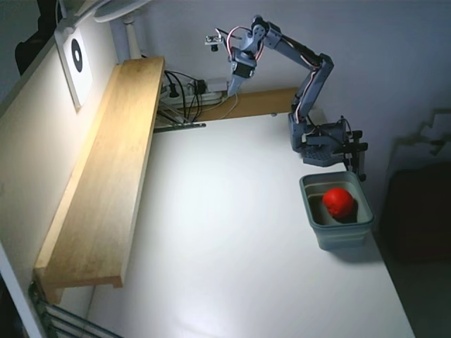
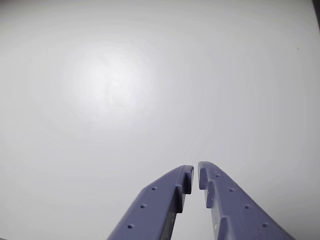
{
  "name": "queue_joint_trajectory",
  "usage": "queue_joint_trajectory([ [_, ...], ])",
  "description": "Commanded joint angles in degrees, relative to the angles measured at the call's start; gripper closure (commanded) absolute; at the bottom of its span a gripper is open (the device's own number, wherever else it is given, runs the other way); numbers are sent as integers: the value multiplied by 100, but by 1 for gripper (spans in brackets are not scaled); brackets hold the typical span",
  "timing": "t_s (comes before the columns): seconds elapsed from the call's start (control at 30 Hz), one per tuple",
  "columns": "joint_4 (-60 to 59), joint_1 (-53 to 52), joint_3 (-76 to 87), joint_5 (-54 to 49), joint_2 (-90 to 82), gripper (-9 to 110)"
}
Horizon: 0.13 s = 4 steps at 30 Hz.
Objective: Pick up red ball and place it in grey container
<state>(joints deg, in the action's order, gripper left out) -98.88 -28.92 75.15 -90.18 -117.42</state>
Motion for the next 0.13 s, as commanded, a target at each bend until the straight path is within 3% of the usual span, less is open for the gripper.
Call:
queue_joint_trajectory([
  [0.0, -112, -108, 61, 18, -181, 104],
  [0.1, -112, -108, 61, 18, -181, 104],
])
